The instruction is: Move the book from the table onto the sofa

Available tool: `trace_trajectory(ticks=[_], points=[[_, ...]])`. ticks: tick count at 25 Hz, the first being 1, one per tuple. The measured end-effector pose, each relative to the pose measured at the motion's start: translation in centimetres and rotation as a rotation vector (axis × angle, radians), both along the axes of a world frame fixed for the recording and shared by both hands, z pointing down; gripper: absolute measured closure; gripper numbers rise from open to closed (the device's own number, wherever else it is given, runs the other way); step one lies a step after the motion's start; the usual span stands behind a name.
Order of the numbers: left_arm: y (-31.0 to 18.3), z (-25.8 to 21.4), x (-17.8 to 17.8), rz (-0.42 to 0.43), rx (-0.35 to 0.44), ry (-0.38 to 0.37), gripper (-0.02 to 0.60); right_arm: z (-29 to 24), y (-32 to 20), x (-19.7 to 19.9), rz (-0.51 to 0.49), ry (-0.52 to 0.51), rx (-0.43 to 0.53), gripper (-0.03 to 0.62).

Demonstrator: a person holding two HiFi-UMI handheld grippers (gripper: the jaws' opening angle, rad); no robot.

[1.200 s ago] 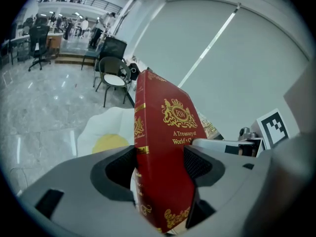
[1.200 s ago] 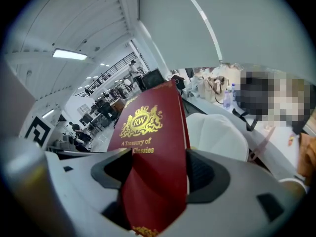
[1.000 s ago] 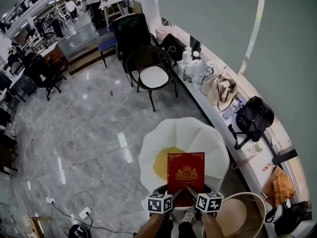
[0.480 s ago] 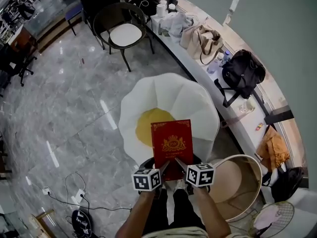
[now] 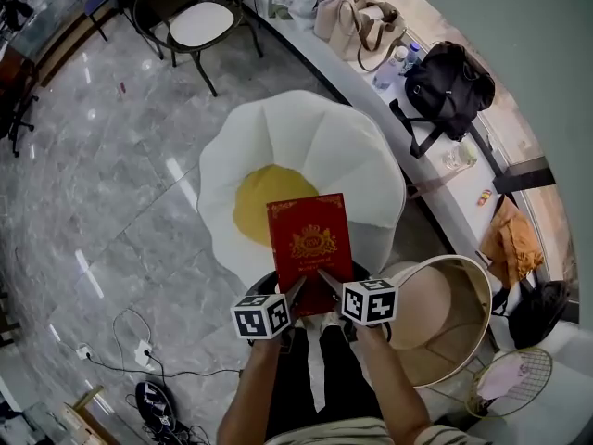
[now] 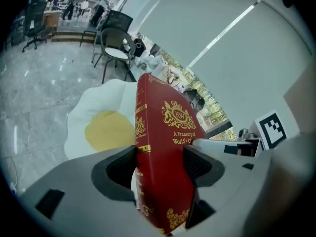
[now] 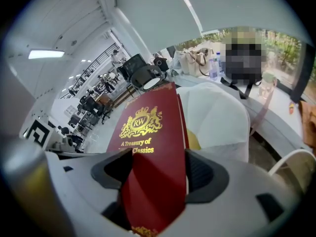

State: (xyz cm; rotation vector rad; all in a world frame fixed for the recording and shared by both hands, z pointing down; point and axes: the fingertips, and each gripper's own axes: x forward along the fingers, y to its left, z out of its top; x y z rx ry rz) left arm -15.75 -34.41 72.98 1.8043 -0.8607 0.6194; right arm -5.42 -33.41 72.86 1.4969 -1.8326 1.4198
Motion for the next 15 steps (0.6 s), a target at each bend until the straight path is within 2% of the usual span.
trace_trajectory(ticks=[15], points=[[0.3,9.5,-0.9,-0.023,-0.094,-0.022,0.281,9.3,-0.3,-1.0,-0.066,0.048,-0.108,0.253]])
